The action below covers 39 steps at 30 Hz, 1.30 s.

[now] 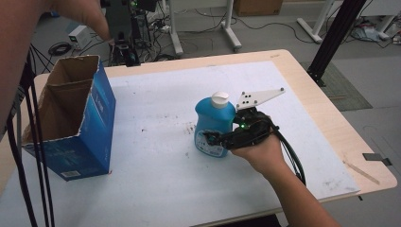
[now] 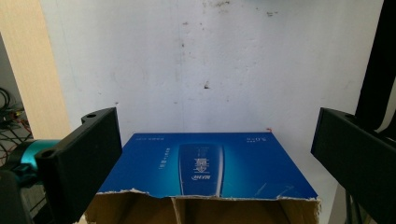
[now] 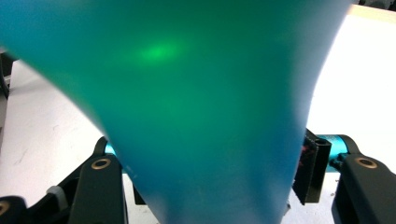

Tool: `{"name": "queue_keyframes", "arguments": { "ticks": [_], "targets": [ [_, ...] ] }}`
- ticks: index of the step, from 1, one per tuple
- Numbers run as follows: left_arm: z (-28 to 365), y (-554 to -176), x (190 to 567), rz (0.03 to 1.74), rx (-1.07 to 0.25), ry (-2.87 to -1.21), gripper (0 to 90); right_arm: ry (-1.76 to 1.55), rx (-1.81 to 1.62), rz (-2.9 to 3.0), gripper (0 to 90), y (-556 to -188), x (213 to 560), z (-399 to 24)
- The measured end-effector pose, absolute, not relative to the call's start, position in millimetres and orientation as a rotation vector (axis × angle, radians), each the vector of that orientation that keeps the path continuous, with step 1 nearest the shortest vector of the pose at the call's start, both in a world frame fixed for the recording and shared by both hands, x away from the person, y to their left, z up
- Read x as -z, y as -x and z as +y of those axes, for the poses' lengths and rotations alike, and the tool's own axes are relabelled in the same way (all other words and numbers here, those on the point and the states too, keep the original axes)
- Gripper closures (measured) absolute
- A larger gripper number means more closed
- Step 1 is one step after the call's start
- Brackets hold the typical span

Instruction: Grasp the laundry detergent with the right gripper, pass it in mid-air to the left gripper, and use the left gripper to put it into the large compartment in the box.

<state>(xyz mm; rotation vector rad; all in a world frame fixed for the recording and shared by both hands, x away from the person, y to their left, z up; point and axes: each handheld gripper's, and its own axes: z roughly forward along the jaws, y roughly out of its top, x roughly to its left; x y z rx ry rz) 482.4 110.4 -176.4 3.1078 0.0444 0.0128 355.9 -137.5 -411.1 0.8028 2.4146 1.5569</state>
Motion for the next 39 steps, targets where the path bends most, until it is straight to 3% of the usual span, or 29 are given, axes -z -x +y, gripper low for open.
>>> {"name": "queue_keyframes", "arguments": {
  "ticks": [27, 39],
  "targets": [
    [108, -477, 175, 0.026, -0.015, -3.116, 1.8, -0.668, -1.498, 2.336, 47.5, -345, 410, -135],
    [108, -464, 173, -0.010, -0.023, -3.113, 1.7, -0.593, -1.498, 2.385, 47.3, -345, 385, -127]
  ]
}}
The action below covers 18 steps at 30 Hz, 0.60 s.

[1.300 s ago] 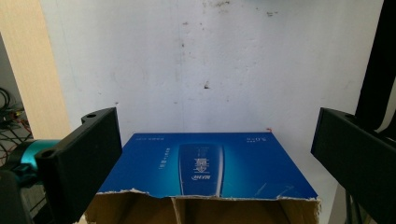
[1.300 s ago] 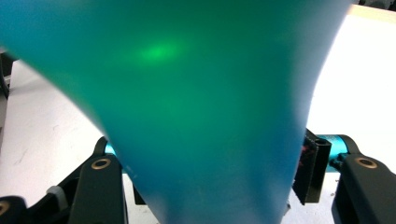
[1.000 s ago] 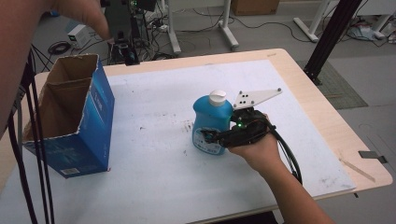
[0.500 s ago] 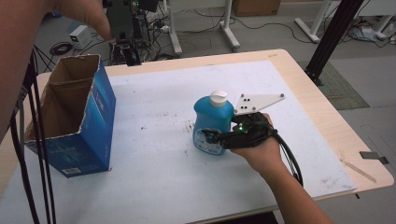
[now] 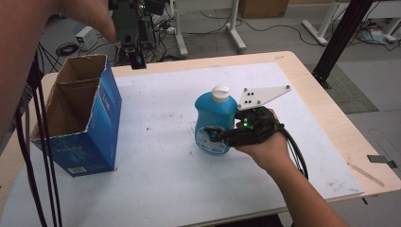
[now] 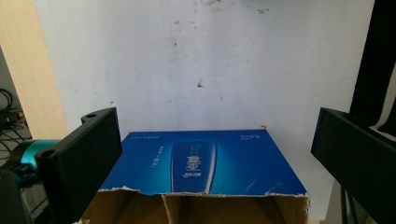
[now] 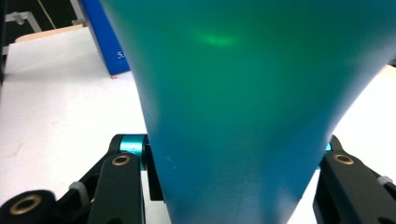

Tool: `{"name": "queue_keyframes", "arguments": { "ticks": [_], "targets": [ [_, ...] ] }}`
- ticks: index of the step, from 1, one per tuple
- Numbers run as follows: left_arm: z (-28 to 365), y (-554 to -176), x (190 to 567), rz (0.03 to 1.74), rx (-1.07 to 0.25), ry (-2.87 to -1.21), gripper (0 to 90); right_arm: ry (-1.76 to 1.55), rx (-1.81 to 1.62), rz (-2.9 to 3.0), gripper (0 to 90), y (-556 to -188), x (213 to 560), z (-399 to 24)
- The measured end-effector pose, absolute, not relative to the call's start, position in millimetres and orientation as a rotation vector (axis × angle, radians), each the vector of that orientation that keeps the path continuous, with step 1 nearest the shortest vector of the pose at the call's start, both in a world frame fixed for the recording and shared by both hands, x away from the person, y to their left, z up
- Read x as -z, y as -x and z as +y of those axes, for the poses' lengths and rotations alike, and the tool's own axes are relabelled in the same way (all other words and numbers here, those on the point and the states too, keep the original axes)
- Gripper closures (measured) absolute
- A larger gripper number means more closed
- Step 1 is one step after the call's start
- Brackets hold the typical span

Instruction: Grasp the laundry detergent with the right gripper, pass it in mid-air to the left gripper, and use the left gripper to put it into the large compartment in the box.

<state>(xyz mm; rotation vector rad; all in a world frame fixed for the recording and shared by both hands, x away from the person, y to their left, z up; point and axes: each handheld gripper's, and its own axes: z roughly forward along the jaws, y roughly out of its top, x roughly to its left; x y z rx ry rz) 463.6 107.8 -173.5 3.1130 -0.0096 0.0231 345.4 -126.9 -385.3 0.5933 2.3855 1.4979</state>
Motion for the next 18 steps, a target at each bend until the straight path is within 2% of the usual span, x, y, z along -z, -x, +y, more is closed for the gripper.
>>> {"name": "queue_keyframes", "arguments": {
  "ticks": [18],
  "targets": [
    [99, -418, 187, -0.100, 0.061, -3.114, 1.8, -0.435, -1.524, 2.520, 47.2, -344, 355, -100]
  ]
}}
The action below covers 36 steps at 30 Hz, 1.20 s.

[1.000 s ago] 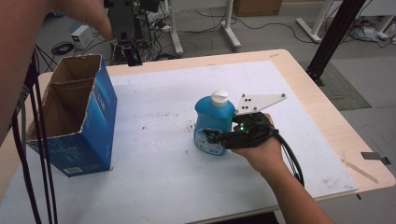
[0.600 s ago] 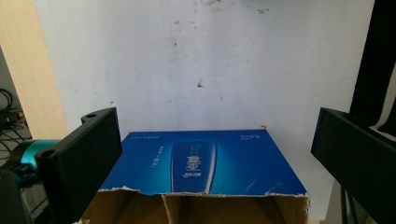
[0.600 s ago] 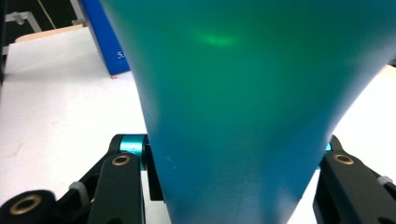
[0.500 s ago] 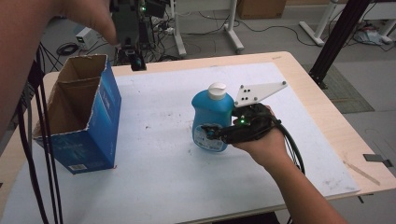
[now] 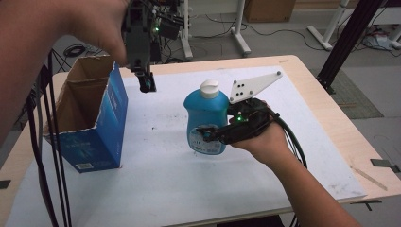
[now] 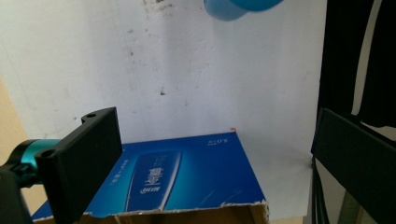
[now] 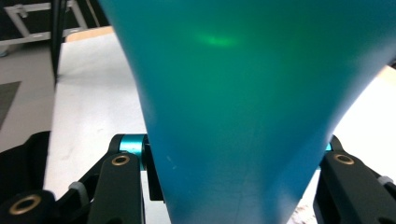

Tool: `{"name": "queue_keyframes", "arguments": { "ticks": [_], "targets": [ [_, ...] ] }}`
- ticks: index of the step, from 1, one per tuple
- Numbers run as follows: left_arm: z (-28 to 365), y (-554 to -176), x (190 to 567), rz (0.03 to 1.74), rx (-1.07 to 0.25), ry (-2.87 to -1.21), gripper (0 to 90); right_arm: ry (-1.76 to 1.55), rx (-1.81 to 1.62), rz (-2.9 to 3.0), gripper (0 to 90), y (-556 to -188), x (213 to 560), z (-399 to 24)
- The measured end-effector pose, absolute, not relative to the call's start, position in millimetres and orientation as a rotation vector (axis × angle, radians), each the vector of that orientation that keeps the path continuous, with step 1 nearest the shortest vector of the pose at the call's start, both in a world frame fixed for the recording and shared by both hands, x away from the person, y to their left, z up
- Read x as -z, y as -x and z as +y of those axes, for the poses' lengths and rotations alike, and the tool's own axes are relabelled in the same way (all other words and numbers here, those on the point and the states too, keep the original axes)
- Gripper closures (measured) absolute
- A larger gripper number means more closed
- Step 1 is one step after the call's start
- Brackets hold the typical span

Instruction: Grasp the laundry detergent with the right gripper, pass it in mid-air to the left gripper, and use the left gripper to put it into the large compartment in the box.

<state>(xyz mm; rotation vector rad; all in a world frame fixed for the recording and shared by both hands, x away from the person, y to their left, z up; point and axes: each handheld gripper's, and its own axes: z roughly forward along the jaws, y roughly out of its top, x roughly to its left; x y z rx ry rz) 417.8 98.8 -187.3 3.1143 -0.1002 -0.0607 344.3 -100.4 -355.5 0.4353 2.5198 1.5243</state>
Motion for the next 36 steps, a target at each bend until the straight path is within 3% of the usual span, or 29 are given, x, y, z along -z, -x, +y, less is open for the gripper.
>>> {"name": "queue_keyframes", "arguments": {
  "ticks": [21, 36],
  "targets": [
    [74, -373, 203, -0.182, 0.149, -3.091, 1.7, -0.288, -1.593, 2.613, 47.3, -339, 336, -63],
    [69, -368, 213, -0.147, 0.171, -3.083, 1.7, -0.261, -1.615, 2.641, 47.3, -341, 333, -52]
  ]
}}
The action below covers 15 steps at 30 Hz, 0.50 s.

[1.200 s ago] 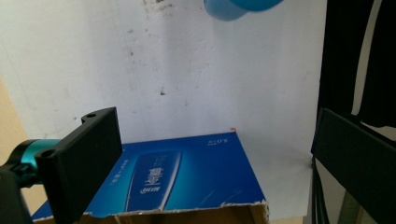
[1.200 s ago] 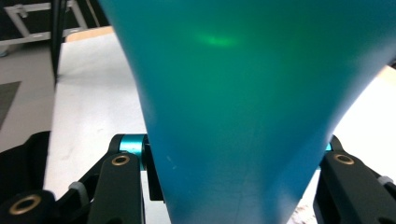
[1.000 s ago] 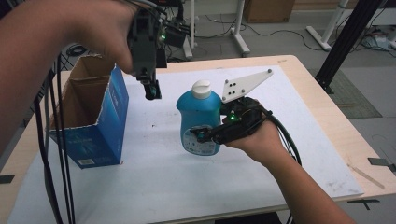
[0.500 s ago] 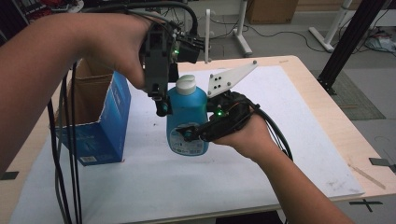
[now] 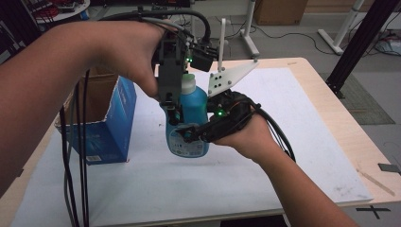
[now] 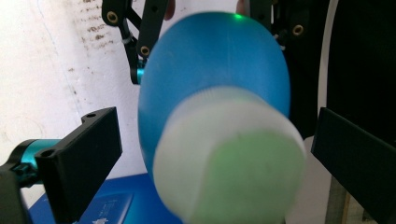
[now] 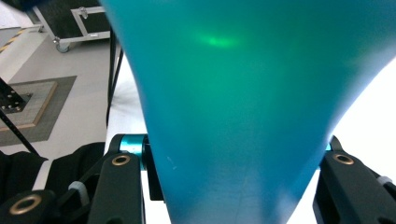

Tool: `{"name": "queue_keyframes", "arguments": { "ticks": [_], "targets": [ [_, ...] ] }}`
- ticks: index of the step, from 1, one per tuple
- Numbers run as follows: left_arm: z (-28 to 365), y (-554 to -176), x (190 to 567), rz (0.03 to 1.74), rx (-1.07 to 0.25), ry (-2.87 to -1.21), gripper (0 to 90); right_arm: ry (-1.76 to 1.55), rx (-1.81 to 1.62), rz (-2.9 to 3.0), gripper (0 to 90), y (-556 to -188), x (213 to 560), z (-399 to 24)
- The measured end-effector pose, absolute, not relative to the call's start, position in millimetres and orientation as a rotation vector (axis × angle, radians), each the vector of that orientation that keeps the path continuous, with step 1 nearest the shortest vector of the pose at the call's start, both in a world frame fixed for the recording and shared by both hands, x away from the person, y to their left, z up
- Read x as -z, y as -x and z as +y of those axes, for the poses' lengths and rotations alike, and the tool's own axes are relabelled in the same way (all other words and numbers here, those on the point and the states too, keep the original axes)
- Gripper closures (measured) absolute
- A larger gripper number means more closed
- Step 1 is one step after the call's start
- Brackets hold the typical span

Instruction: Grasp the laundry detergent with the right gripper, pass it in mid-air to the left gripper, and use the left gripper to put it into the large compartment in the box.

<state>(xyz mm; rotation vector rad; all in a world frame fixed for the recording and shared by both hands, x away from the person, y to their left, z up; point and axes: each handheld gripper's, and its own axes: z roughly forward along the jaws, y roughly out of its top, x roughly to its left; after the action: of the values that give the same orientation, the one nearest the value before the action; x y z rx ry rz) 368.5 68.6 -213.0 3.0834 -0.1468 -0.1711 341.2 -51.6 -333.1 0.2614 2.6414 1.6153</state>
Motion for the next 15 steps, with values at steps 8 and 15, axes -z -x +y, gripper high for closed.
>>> {"name": "queue_keyframes", "arguments": {
  "ticks": [8, 15],
  "targets": [
    [64.2, -368.7, 219.0, -0.109, 0.169, -3.111, 1.8, -0.258, -1.626, 2.639, 47.3, -341.7, 331.2, -51.2],
    [64.6, -370.8, 218.6, -0.080, 0.140, -3.105, 9.9, -0.259, -1.632, 2.630, 47.3, -342.0, 331.7, -50.6]
  ]
}}
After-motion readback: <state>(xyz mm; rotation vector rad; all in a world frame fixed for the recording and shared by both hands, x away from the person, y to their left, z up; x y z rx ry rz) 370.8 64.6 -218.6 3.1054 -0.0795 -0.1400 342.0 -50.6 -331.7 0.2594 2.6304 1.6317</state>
